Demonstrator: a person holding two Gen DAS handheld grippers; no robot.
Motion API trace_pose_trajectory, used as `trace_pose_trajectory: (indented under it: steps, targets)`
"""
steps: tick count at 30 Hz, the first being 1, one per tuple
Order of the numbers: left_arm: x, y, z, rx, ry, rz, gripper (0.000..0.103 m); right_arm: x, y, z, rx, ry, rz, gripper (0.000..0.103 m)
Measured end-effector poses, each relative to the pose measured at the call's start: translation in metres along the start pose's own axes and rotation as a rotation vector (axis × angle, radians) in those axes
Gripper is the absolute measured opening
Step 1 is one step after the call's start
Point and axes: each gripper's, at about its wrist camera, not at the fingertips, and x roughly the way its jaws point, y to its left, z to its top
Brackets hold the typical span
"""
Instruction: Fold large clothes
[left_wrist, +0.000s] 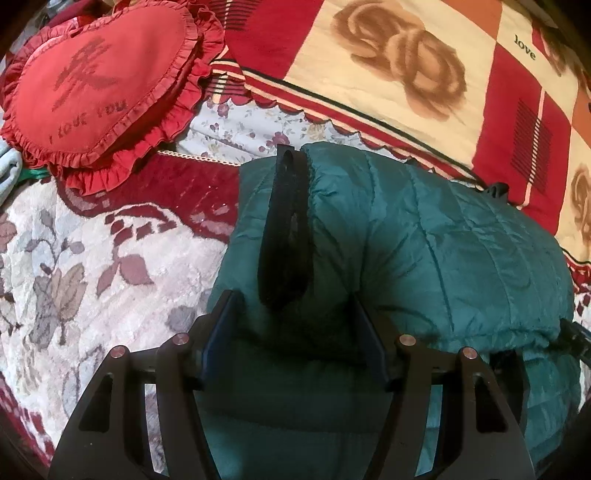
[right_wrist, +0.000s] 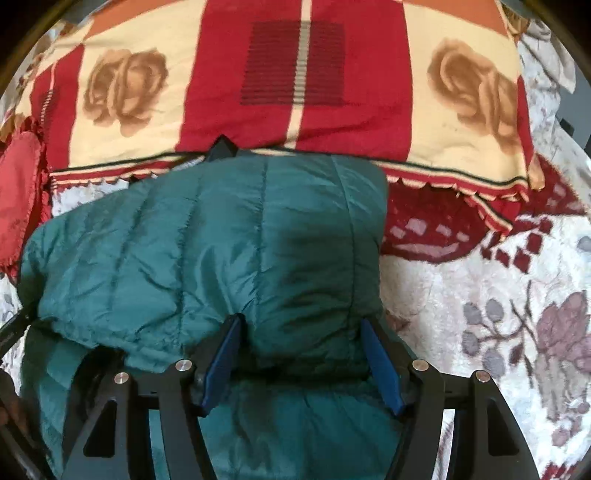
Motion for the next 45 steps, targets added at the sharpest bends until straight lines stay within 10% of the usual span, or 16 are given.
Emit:
trace_pose_trajectory:
  steps: [25, 45]
  targets:
    - [-0.111, 0.024, -0.110, 0.067, -0.052, 0.007, 0.063, -0.127, 0.012, -0.129, 0.000, 0.011, 0.180, 0.066]
    - [-0.128, 0.057, -0.157, 0.031, -0.023, 0.016, 0.063, -0.128, 0.022, -0.181, -0.040, 0.070, 0.159, 0.067]
